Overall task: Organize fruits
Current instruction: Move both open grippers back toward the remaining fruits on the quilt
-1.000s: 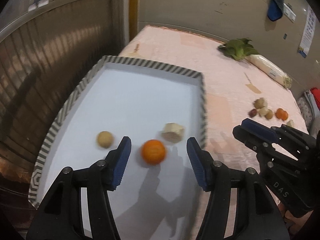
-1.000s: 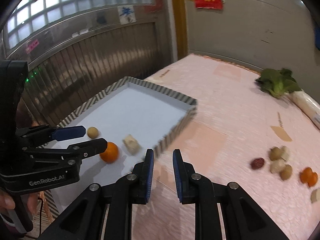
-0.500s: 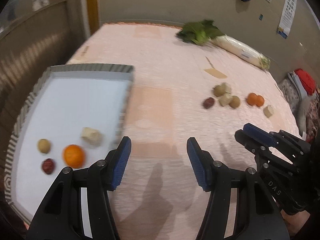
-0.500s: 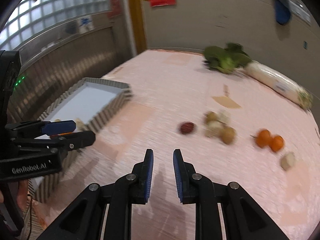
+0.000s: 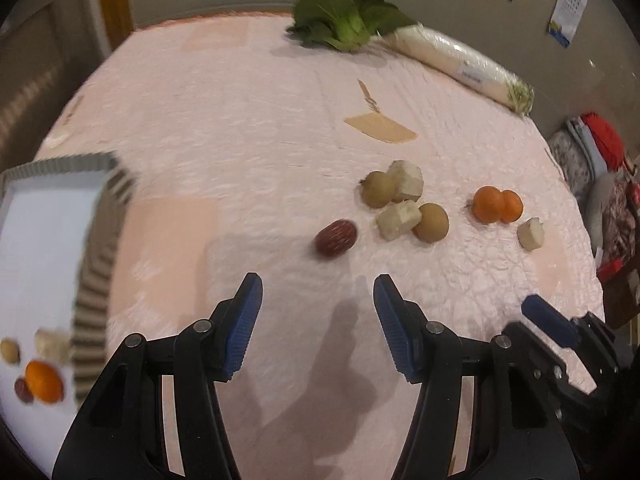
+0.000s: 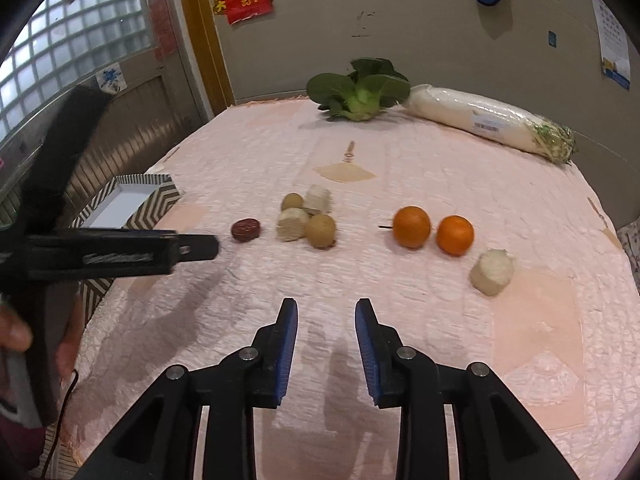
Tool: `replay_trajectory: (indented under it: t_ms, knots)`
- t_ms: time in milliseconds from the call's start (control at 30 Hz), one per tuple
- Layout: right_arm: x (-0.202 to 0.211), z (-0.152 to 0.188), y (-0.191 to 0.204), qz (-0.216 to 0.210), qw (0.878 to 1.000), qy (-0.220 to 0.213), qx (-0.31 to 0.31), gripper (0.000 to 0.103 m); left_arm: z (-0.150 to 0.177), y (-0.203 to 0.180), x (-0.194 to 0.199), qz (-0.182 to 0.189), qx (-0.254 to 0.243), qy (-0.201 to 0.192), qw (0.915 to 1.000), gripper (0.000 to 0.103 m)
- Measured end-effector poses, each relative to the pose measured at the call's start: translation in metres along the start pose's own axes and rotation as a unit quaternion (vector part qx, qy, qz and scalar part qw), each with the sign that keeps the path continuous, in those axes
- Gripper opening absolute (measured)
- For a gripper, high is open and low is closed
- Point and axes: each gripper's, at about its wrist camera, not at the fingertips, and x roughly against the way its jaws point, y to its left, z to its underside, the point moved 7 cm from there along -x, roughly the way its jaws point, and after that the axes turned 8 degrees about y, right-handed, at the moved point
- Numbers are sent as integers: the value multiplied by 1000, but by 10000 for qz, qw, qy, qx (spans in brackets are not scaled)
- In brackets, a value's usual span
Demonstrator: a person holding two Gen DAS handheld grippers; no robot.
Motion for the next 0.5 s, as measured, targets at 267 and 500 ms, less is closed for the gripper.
replay_trajectory:
  t_ms: [267,500]
  knots:
    - [-7,-4,-16,-43,9999,46,-83,29,-24,0,-18,-76,292,-19,9995,58]
    - [-13,-8,-13,-87,9999,73,-38,30,-28,-1,-21,-199,321,-117,9992,58]
